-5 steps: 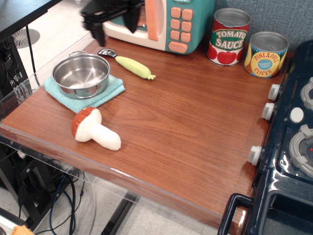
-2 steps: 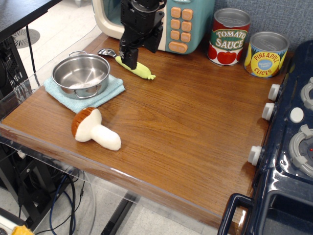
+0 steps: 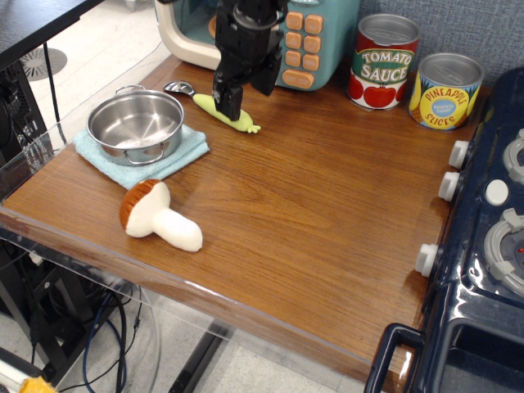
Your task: PICK UP THE SPOON AND PUT NEAR THE VESSEL
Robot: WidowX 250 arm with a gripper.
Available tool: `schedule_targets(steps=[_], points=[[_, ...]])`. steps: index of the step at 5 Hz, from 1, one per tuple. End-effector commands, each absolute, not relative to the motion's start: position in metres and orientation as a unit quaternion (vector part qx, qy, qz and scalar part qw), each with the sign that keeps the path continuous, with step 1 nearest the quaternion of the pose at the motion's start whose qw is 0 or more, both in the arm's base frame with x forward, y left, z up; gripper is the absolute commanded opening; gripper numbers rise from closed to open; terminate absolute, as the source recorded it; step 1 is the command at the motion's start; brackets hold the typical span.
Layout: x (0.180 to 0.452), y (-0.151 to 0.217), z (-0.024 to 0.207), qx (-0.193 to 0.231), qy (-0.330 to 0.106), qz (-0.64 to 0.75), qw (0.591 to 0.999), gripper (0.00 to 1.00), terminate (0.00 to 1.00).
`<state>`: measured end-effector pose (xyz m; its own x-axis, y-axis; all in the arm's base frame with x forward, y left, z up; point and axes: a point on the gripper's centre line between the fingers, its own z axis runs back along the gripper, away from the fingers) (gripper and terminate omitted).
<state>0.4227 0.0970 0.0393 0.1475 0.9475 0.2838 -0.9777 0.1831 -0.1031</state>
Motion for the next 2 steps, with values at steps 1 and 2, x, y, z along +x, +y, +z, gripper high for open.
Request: schedule_targets(steps=[1,2], points=[[0.4290,0.1196,0.0460,0.058,-0.161,0.628,0.759,1.00,0.00],[0.4277,0.1204,0.0386,0.060,-0.156,0.620,0.767,1.00,0.00]])
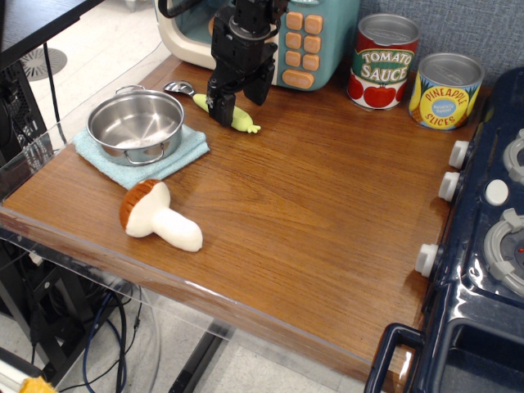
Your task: PICK UP THE SPOON AND PUT NEAR THE VESSEL
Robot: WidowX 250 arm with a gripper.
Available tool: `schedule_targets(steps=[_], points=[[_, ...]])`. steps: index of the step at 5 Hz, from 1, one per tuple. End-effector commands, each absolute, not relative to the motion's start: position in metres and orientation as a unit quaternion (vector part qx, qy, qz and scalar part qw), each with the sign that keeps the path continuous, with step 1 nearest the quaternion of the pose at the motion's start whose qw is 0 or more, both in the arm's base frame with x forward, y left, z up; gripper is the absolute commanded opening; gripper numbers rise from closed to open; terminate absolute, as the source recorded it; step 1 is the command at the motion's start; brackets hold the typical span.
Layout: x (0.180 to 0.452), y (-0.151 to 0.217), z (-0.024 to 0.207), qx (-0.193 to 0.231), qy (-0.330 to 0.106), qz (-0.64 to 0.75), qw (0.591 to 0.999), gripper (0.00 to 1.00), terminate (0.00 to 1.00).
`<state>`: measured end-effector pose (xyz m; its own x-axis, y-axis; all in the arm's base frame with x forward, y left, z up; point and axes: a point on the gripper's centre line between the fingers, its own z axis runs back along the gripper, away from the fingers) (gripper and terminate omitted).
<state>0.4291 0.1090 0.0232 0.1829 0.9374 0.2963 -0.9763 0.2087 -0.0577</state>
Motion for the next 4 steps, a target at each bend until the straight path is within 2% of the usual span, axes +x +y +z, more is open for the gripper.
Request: schedule_targets(steps=[1,3,4], points=[[0.4275,0.1214,0.0364,0.059,-0.161,0.613,0.771,0.00,0.00],[0.4210,0.1204,0.0318,0.062,-0.155,0.605,0.779,0.00,0.00],[0.4213,0.1238,0.0413,0.053,-0.167,0.600,0.781,0.00,0.00]])
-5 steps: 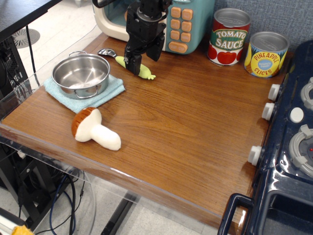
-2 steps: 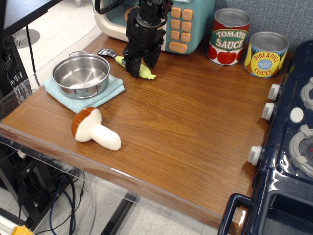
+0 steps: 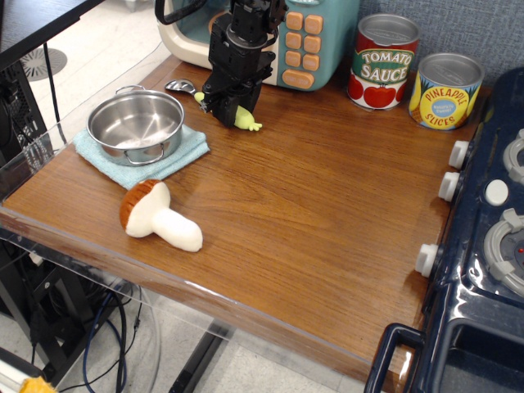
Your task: PICK UP THE SPOON AND PUT NEAR THE VESSEL
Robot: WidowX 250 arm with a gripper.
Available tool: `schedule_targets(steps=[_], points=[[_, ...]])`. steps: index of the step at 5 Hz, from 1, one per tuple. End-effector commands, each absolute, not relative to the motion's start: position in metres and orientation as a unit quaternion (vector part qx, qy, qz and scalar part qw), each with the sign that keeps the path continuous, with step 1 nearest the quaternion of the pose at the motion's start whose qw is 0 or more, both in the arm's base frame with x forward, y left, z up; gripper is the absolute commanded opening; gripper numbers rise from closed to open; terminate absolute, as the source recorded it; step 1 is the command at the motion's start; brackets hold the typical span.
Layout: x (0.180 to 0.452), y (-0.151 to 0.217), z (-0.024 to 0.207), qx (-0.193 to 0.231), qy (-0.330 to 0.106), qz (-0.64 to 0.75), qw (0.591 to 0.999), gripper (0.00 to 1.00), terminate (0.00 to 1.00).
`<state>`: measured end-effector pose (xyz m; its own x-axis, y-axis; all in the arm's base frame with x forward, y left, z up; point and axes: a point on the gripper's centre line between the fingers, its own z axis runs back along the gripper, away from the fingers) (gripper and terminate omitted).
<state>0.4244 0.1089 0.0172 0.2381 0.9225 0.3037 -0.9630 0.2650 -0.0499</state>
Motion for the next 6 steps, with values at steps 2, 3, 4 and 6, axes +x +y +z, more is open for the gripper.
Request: schedule_targets(steps=[2,3,4,6], points=[[0.411,0.120,0.089,0.021,-0.212,0.584,0.783,0.00,0.00],[0.397,0.111,0.110,0.008,-0.231,0.570,0.788,0.00,0.00],[0.382,0.083,0.129,-0.013,-0.253,0.536,0.806,0.00,0.00],[0.339,0.002,0.144,-0.065,-0.254,0.397,0.879,0.00,0.00]])
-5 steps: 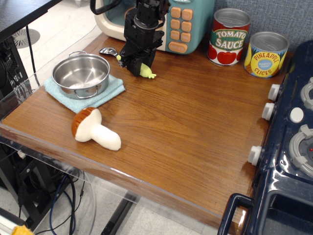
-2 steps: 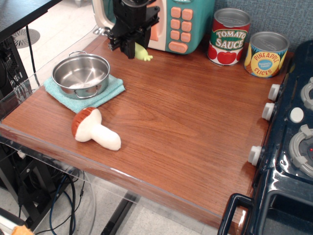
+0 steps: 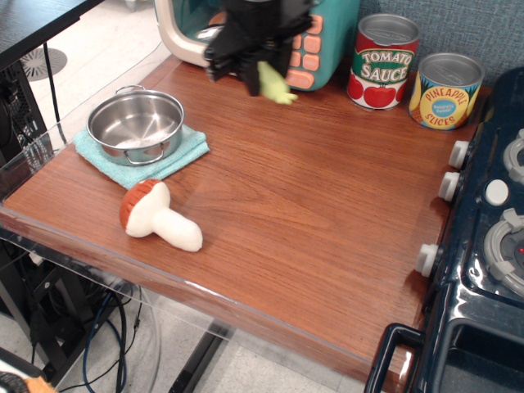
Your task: PICK UP THE SPOON AND PUT NEAR THE VESSEL
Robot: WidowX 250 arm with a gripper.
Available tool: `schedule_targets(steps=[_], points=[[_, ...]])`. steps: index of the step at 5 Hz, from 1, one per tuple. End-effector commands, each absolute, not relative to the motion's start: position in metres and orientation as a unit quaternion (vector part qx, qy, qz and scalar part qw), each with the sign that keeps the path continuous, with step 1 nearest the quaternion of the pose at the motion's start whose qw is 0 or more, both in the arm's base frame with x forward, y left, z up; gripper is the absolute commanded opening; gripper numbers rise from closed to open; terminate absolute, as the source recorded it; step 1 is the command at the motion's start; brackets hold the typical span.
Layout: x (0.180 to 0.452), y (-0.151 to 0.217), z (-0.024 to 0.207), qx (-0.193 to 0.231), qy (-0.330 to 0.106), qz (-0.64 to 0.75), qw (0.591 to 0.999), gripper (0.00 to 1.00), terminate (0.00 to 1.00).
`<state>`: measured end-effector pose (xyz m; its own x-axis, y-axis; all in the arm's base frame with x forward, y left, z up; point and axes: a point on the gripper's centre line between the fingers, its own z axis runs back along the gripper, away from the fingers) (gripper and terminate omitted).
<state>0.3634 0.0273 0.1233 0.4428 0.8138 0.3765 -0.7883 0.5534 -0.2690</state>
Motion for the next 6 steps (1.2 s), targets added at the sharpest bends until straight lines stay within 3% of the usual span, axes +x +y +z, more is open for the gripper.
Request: schedule_targets(steps=[1,2,4,6], points=[[0.321,-0.040,0.133,-0.081,-0.214,0.320,0.920,0.00,0.00],[0.300,-0.064,0.111,-0.070,-0.222,0.208,0.950,0.00,0.00],[0.286,-0.059,0.069,-0.062,-0.220,0.101,0.968,0.00,0.00],[0.272,-0.055,0.033,-0.053,-0.192,0.057,0.978,0.00,0.00]])
